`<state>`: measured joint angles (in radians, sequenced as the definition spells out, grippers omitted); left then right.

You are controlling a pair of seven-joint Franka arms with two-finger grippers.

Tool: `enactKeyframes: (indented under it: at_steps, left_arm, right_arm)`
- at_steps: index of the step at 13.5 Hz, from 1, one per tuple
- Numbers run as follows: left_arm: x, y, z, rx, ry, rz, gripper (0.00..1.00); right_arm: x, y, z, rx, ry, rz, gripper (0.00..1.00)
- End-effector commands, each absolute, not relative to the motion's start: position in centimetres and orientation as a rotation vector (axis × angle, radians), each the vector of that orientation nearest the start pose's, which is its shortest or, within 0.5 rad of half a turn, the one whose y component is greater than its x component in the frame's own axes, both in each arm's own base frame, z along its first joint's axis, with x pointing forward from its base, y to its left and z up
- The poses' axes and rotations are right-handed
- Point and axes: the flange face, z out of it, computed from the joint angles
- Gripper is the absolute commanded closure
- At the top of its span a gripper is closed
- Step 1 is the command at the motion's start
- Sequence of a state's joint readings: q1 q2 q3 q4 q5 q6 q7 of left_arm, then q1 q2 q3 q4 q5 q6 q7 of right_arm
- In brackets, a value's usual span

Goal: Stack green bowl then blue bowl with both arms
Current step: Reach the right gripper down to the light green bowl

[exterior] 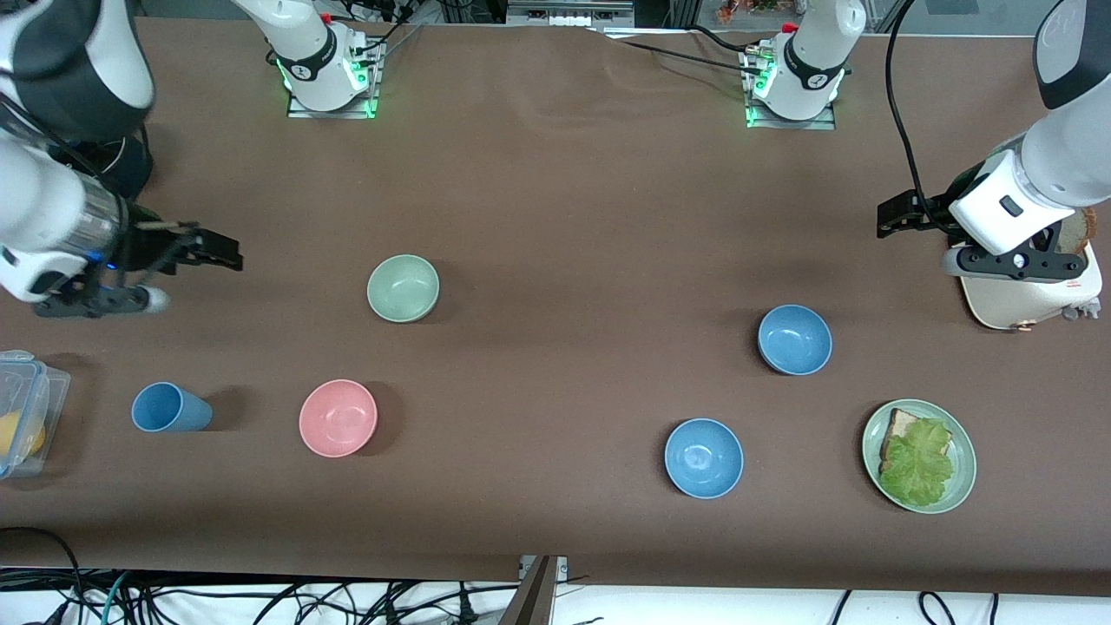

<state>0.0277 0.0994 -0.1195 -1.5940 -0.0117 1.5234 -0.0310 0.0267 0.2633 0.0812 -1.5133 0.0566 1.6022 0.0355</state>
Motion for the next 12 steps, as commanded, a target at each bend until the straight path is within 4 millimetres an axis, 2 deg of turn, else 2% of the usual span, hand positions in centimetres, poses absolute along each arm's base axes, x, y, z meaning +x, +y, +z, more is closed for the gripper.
enactKeyframes:
  at_steps: [1,2,3,4,5,7,8,12]
  left_arm:
    - [57.4,-5.2,55.9,-3.168,0.133,0.273,0.00]
    - [57.4,-5.2,55.9,-3.169,0.133,0.273,0.00]
    - [57.4,-5.2,56.0,-3.169,0.133,0.270,0.00]
    - [57.3,-5.2,56.0,-3.169,0.133,0.270,0.00]
    - [57.4,-5.2,55.9,-3.169,0.133,0.273,0.00]
    - [57.3,-5.1,55.8,-3.169,0.133,0.280,0.00]
    - [57.3,-5.1,56.0,-3.167,0.133,0.277,0.00]
    - [57.3,-5.1,55.9,-3.167,0.133,0.280,0.00]
  right_arm:
    - [61.3,8.9,51.0,-3.029,-0.148,0.248,0.00]
    - [61.2,9.7,49.0,-3.023,-0.147,0.238,0.00]
    - [61.1,10.1,46.1,-3.026,-0.140,0.199,0.00]
    - [60.1,11.8,43.1,-3.020,-0.162,0.168,0.00]
    - [58.5,13.1,39.6,-3.010,-0.104,0.132,0.00]
    - [55.7,15.6,34.2,-3.007,-0.108,0.042,0.00]
    - [54.8,15.8,32.5,-3.009,-0.096,0.043,0.00]
    - [52.5,15.4,29.2,-3.023,-0.088,0.120,0.00]
